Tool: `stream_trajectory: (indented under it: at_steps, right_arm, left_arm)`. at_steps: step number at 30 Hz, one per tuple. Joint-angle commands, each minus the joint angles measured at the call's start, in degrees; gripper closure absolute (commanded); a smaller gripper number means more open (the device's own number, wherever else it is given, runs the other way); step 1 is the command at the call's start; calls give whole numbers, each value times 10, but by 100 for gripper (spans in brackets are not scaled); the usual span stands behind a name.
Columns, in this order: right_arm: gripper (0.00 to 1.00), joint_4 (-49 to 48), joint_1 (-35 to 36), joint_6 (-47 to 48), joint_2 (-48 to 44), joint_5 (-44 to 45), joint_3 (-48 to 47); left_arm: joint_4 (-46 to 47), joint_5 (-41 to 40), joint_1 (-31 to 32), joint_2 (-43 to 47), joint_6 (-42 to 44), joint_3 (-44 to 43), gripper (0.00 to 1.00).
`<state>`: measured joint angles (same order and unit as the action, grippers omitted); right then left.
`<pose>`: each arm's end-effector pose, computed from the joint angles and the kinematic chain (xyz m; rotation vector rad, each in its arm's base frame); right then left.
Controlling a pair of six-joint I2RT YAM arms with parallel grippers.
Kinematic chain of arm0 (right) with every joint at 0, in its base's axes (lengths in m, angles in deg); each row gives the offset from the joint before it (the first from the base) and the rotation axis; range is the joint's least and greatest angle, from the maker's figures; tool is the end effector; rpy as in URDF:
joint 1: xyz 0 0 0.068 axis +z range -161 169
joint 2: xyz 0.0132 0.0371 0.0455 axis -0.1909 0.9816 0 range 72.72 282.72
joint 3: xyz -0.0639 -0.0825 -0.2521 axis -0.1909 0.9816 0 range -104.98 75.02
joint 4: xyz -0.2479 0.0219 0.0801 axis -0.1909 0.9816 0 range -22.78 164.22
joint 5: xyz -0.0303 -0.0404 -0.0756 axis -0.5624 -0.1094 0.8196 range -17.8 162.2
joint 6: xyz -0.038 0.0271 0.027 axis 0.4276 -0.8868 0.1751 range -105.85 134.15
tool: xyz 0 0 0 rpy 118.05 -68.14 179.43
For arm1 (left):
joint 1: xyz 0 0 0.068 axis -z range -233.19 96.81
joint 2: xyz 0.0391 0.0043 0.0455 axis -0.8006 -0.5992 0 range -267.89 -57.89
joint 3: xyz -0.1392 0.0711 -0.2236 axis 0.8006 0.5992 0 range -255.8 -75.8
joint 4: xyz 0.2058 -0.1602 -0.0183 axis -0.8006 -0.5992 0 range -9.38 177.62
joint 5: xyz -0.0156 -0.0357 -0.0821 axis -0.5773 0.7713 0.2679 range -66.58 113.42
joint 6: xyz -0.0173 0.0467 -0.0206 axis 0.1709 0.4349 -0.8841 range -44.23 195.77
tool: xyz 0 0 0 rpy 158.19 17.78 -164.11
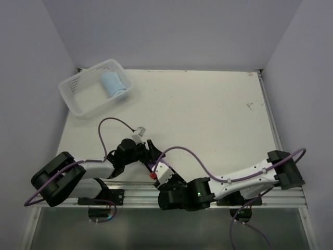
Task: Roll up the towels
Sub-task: Roll the towel
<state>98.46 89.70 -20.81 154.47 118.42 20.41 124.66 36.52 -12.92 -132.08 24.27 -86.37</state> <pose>-0.0267 0.2791 0.2324 -0.9682 1.9864 0.2221 0.1533 -0.1405 0.1261 -0.0614 2.2553 -1.1780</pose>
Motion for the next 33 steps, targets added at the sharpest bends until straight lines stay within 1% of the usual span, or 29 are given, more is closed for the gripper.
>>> stream_trajectory:
  at_steps: [1,3,4,5,6,8,12,15,16,17,18,19,20,21,25,27,31,33]
  right_arm:
    - [55,-135,-30,5,-86,-85,53]
    - [57,-170,-81,-12,-120,-128,84]
    - [58,-208,-102,-19,-135,-156,119]
    - [59,-230,-124,-38,-167,-202,138]
    - [61,-247,-171,-48,-178,-229,155]
    - [63,-288,-220,-67,-196,-258,188]
    - [73,-310,-279,-102,-216,-307,221]
    - [78,-357,-331,-146,-217,-344,257]
    - [79,-383,-344,-156,-209,-374,273]
    - [79,-399,-369,-172,-203,-392,281]
    - [78,-433,-378,-179,-195,-411,292]
    - [77,-446,-386,-186,-176,-436,295]
    - [72,-456,-397,-196,-166,-447,296]
    - [70,-465,-402,-201,-154,-452,294]
    - [64,-492,-409,-211,-107,-460,292]
    - [61,-514,-412,-223,-78,-491,294]
    - [59,-563,-412,-236,-34,-517,297]
    - [58,-572,-411,-239,-19,-522,301]
  left_arm:
    - [-25,-43,-1,-12,17,29,30]
    - [-24,-44,0,-3,17,36,30]
    - [-25,-46,-1,1,18,38,30]
    - [-25,-48,-1,5,19,41,30]
    - [-25,-49,-1,14,20,43,30]
    - [-28,-55,-1,22,22,47,30]
    - [-24,-62,-1,42,20,57,30]
    - [-2,-62,0,56,18,70,30]
    - [0,-63,0,58,21,71,30]
    - [1,-64,0,61,21,72,30]
    - [2,-64,0,63,21,74,30]
    - [3,-64,0,65,22,75,30]
    - [5,-65,1,67,22,77,30]
    - [8,-65,1,70,21,80,30]
    - [14,-68,1,77,19,86,30]
    - [14,-69,1,77,20,87,30]
    - [13,-69,2,77,21,86,30]
    - [13,-69,2,77,21,86,30]
